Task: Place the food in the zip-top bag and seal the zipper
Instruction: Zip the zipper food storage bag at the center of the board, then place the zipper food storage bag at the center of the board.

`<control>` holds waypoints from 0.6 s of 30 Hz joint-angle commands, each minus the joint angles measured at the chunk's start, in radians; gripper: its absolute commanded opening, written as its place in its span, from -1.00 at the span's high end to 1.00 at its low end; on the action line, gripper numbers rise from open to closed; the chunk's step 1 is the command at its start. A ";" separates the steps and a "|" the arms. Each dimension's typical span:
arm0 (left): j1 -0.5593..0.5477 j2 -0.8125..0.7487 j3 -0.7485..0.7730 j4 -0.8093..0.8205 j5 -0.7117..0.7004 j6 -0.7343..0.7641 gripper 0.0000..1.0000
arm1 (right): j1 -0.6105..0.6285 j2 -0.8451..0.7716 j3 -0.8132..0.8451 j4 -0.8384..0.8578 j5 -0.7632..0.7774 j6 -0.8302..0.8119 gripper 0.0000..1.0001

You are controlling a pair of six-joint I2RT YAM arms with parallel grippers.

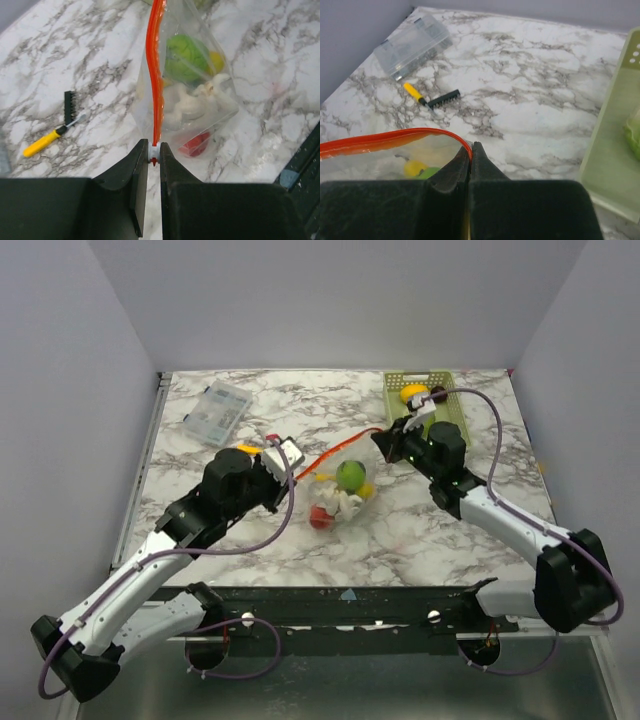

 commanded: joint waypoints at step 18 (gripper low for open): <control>0.013 0.002 0.047 0.073 -0.136 -0.061 -0.97 | -0.060 0.068 -0.152 0.299 -0.207 -0.120 0.79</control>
